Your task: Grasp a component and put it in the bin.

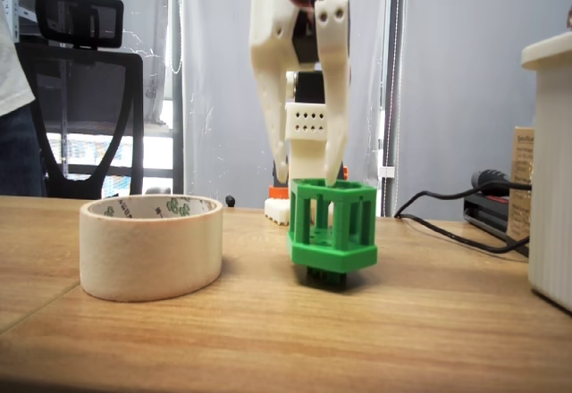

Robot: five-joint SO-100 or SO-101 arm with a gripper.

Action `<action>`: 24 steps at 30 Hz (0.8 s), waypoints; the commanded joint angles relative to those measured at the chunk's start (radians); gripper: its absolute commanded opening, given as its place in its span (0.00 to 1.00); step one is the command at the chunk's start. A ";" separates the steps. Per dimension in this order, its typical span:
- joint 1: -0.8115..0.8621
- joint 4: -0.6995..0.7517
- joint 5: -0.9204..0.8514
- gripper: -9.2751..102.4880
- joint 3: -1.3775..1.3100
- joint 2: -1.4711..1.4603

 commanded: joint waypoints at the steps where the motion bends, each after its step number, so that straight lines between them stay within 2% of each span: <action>1: -0.003 -0.008 0.003 0.23 -0.006 0.015; 10: -0.012 0.003 -0.009 0.23 -0.023 0.064; 19: -0.017 0.242 -0.017 0.23 -0.087 0.132; 24: -0.017 0.298 -0.018 0.23 -0.110 0.129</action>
